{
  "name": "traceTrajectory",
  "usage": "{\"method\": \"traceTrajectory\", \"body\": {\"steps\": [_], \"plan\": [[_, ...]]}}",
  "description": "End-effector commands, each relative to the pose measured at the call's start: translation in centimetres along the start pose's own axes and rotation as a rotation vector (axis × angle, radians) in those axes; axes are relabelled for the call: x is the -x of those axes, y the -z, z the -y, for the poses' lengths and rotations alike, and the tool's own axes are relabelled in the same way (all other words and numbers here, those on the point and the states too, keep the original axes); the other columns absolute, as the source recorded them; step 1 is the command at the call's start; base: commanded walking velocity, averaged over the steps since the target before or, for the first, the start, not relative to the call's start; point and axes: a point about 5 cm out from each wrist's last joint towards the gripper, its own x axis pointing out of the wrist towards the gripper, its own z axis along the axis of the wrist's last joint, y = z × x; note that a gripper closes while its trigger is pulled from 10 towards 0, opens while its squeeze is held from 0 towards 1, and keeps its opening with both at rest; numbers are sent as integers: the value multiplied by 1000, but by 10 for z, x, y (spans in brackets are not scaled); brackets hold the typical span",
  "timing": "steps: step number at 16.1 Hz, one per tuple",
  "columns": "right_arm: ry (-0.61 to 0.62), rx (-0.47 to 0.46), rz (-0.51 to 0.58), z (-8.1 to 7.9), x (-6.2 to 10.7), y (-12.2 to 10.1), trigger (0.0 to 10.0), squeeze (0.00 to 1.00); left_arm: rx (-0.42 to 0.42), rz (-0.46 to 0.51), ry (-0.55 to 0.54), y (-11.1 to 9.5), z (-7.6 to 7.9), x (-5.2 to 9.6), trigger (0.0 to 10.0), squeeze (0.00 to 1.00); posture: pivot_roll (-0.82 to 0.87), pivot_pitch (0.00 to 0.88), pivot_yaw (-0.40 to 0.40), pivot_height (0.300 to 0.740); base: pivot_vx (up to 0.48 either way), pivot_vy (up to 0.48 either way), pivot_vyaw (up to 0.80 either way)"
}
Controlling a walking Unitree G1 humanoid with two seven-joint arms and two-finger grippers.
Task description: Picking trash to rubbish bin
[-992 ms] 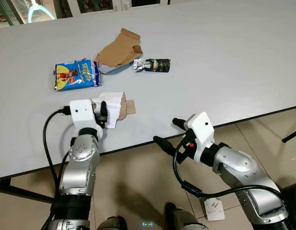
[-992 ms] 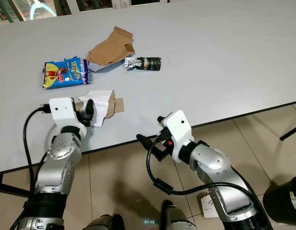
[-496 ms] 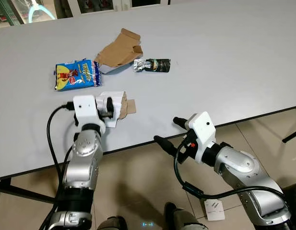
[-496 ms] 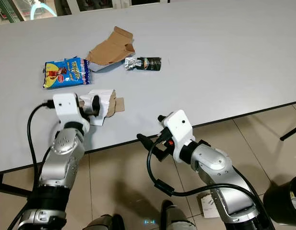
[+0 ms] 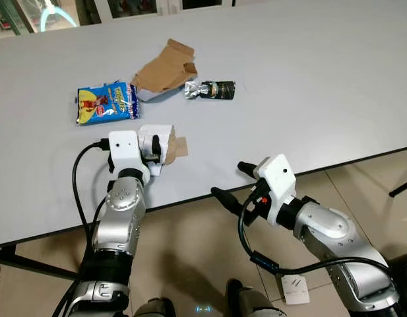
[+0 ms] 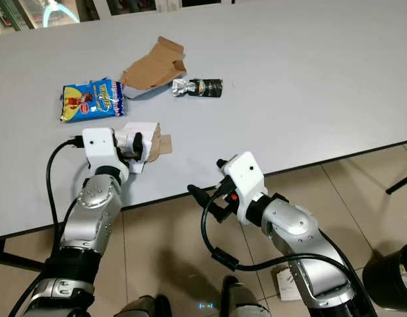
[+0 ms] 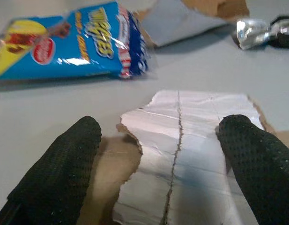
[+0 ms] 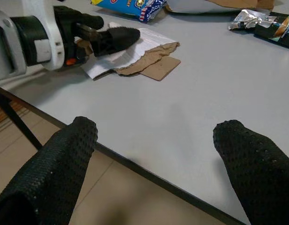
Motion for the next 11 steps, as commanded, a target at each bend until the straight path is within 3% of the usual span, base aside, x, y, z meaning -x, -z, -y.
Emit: {"method": "traceTrajectory", "body": {"steps": [1, 2, 6, 7, 8, 11], "plan": [[6, 16, 5, -3, 2, -2, 10000, 0, -25, -14, 6, 5, 1, -2, 10000, 478, -229, 213, 53, 740, 0, 0, 0], [8, 16, 4, -3, 2, -1, 10000, 0, -31, -32, 20, 11, 2, -4, 10000, 0, -231, 212, 57, 740, 0, 0, 0], [20, 13, 7, -2, 2, -1, 10000, 0, -92, -121, 62, 33, 2, -9, 10000, 0, -233, 210, 65, 740, 0, 0, 0], [20, 12, 6, -3, 2, -1, 10000, 0, -107, -157, 82, 41, -1, -8, 706, 0, -235, 209, 68, 740, 0, 0, 0], [21, 11, 6, -4, 2, -1, 10000, 0, -111, -184, 91, 47, -2, -6, 0, 0, -239, 208, 69, 740, 0, 0, 0], [28, 11, 4, -2, 4, 0, 10000, 0, -93, -209, 94, 56, -5, -3, 0, 0, -239, 208, 69, 740, 0, 0, 0]]}}
